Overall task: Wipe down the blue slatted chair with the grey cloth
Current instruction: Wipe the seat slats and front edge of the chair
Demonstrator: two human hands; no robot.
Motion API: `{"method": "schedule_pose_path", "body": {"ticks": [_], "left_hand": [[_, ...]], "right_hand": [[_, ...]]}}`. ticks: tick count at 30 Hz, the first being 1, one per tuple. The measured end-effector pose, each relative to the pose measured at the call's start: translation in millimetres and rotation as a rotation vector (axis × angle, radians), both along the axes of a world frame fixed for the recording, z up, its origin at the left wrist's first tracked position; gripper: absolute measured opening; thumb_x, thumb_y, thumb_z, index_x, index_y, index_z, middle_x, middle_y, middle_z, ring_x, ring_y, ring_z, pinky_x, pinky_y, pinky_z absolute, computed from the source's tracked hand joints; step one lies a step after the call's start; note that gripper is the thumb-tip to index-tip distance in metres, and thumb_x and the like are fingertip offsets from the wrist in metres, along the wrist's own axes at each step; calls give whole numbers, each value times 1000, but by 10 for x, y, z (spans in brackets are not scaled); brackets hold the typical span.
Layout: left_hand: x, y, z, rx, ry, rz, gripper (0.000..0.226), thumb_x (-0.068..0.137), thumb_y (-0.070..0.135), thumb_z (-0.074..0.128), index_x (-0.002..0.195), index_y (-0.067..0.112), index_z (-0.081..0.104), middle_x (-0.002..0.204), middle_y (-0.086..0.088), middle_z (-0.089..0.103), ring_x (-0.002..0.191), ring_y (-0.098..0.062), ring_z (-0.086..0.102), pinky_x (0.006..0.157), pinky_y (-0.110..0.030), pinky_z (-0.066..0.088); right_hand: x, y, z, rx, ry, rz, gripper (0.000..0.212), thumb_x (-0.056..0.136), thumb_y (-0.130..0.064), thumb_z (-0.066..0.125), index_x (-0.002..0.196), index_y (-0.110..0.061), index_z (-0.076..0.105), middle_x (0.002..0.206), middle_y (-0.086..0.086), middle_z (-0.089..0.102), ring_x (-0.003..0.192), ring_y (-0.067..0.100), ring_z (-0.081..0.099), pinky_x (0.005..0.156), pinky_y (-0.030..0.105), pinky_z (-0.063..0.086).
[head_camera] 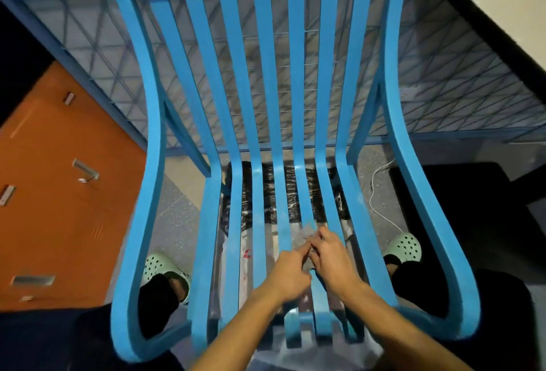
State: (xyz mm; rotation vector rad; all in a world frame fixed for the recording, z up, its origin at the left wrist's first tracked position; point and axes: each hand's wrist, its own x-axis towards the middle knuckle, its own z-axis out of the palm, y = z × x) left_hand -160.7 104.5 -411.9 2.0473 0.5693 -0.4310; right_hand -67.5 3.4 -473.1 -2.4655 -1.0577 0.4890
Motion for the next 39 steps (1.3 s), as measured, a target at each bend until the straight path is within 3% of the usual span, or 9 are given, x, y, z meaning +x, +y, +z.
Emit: {"method": "schedule_pose_path", "body": {"ticks": [3, 6, 12, 15, 18, 22, 27, 33, 39], "left_hand": [[-264, -128, 51, -107, -64, 76, 64, 88, 0, 54, 145, 27, 42, 129, 5, 60, 113, -12, 59, 89, -12, 43], [-498, -250, 50, -171, -116, 245, 47, 91, 3, 56, 134, 22, 57, 130, 12, 59, 116, 0, 56, 105, -18, 41], [-924, -131, 106, -106, -214, 614, 28, 94, 1, 55, 111, 21, 66, 108, 11, 66, 91, 5, 60, 69, 0, 44], [-1136, -44, 46, -59, -221, 713, 29, 93, 0, 54, 103, 24, 67, 105, 9, 69, 96, 1, 63, 76, -5, 48], [-1251, -44, -19, -45, -204, 718, 30, 93, 0, 55, 102, 26, 66, 105, 9, 70, 100, -2, 65, 90, -18, 52], [-1309, -207, -36, -71, -212, 700, 29, 94, -1, 55, 104, 26, 63, 106, 7, 68, 99, -6, 65, 72, -6, 50], [-1363, -284, -32, -40, -210, 692, 31, 92, -1, 56, 103, 27, 64, 103, 9, 68, 97, -6, 65, 81, -12, 52], [-1417, -392, -76, 2, -194, 592, 29, 87, -2, 63, 102, 23, 67, 103, 9, 67, 96, -4, 63, 77, -5, 49], [-1313, -304, -71, 44, -227, 534, 47, 82, -15, 55, 112, 19, 67, 117, 10, 62, 107, -4, 60, 81, -1, 43]], "right_hand": [[-185, -194, 25, 23, 29, 17, 29, 88, -9, 61, 115, -17, 66, 106, 0, 49, 96, 18, 54, 80, 38, 53], [-323, -341, 58, 21, 41, 11, 26, 89, -11, 59, 113, -18, 67, 111, 0, 49, 95, 19, 56, 81, 39, 53], [-442, -450, 244, -14, 61, 38, 22, 94, -12, 57, 114, -17, 64, 115, -2, 48, 97, 17, 57, 88, 31, 51], [-442, -484, 309, -20, 50, 46, 21, 95, -11, 56, 114, -15, 63, 113, -1, 48, 95, 18, 59, 86, 32, 52], [-486, -508, 354, 45, 6, 51, 21, 92, -11, 60, 112, -16, 63, 109, -3, 49, 91, 16, 57, 83, 33, 53], [-664, -505, 471, 98, -30, 124, 18, 92, -15, 60, 110, -18, 61, 106, -4, 47, 90, 13, 53, 77, 29, 51], [-1053, -447, 445, 54, -63, 318, 5, 97, -30, 48, 99, -28, 53, 102, -8, 55, 87, 12, 54, 74, 31, 48], [-1110, -428, 301, -45, -122, 498, 30, 81, -18, 74, 109, -23, 66, 102, -3, 56, 91, 14, 57, 75, 27, 49], [-733, -98, 324, -45, -168, 392, 33, 85, -13, 67, 117, -21, 62, 107, -1, 53, 99, 18, 51, 80, 34, 46]]}}
